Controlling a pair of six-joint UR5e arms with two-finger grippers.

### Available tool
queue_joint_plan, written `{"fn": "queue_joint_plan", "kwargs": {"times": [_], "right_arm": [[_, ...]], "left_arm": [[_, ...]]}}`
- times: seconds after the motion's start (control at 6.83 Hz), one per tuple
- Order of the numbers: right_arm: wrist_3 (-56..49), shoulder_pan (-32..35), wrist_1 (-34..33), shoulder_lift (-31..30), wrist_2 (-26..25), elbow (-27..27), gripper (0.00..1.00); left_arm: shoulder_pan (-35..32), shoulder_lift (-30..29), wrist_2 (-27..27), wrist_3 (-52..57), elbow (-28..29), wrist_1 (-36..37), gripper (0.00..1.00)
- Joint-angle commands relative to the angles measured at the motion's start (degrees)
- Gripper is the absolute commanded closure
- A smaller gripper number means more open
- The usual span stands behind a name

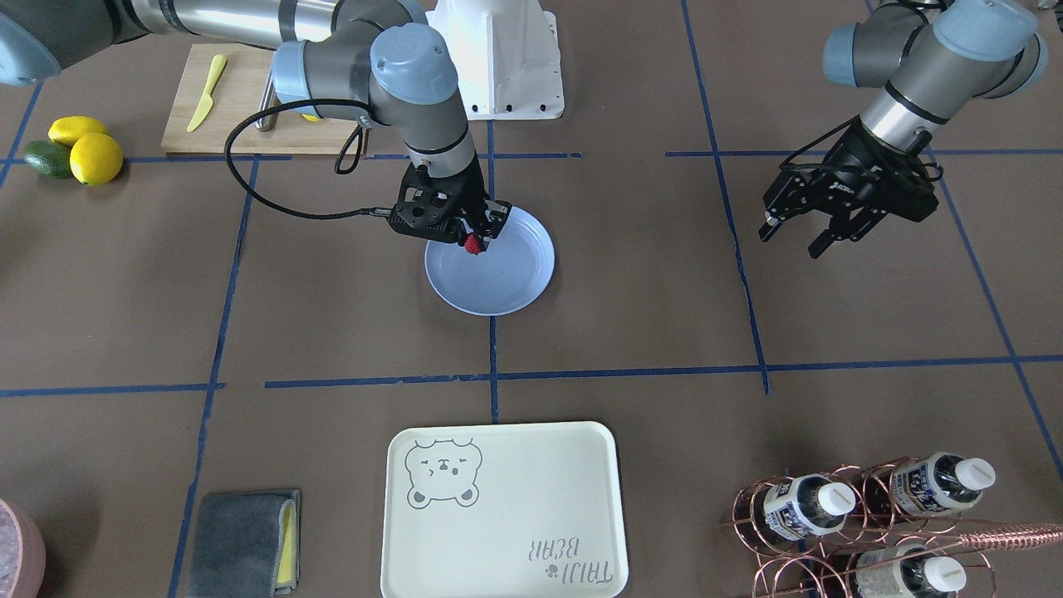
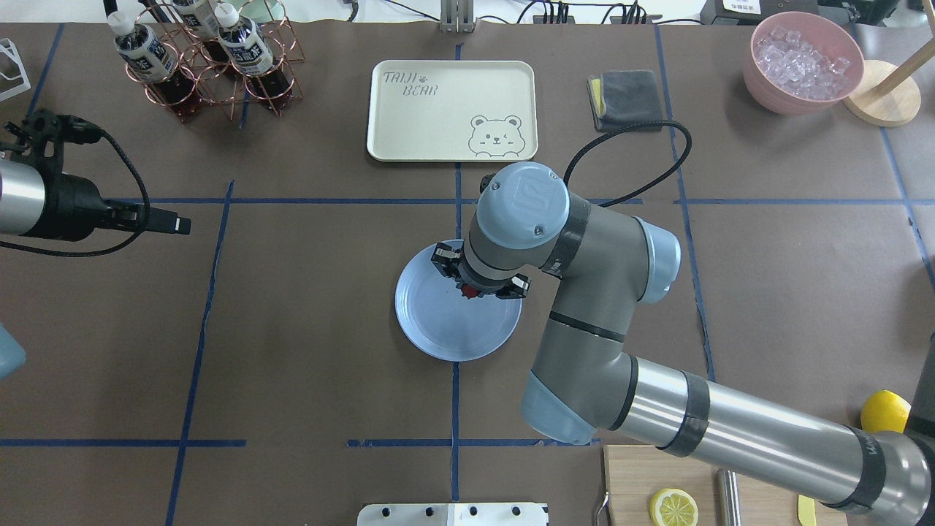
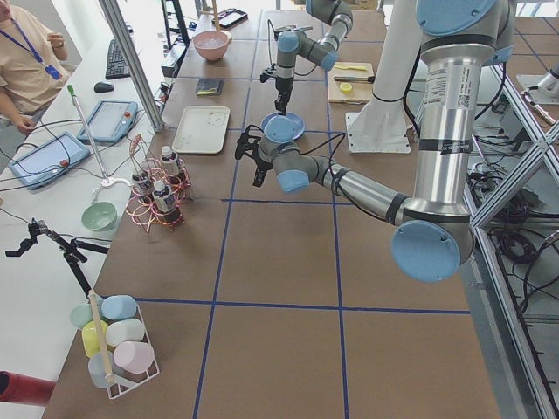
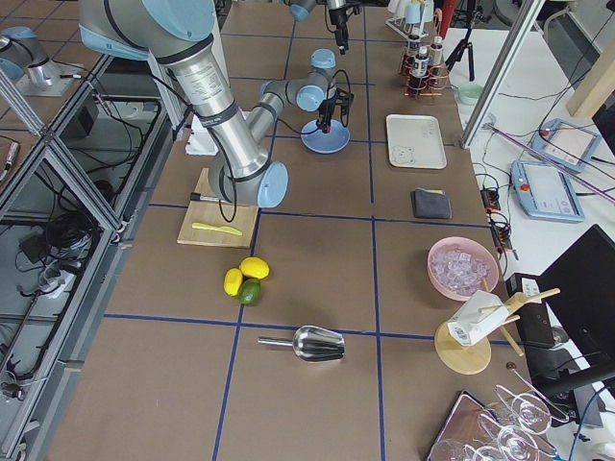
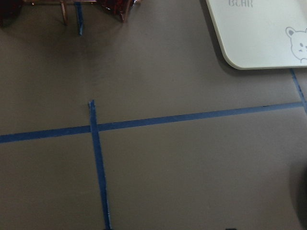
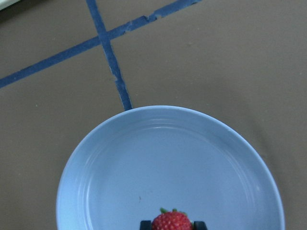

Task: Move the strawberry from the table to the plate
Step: 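Lower the strawberry onto the plate and open the right gripper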

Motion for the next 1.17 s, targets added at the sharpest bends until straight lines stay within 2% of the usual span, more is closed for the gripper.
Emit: {"fn": "queue_joint_plan", "kwargs": {"times": [0.0, 0.59, 0.73, 1.02], "right_arm": [[1.50, -1.49, 3.53, 2.04, -1.49, -4.67, 1.00], [1.24, -1.85, 3.53, 1.78, -1.76, -5.73, 1.00], [1.15, -1.85, 3.44, 1.69, -1.67, -5.73, 0.97], [1.07, -1.85, 3.35, 1.60, -1.76, -5.73, 0.38]], "left_arm": [[-0.65, 0.49, -0.01, 1.22, 0.32, -0.01, 0.18], [-0.65, 0.31, -0.01, 1.05, 0.41, -0.01, 0.17], [-0.65, 0.31, -0.01, 0.87, 0.41, -0.01, 0.17], [-0.65, 0.49, -0.01, 0.87, 0.32, -0.01, 0.17]]}}
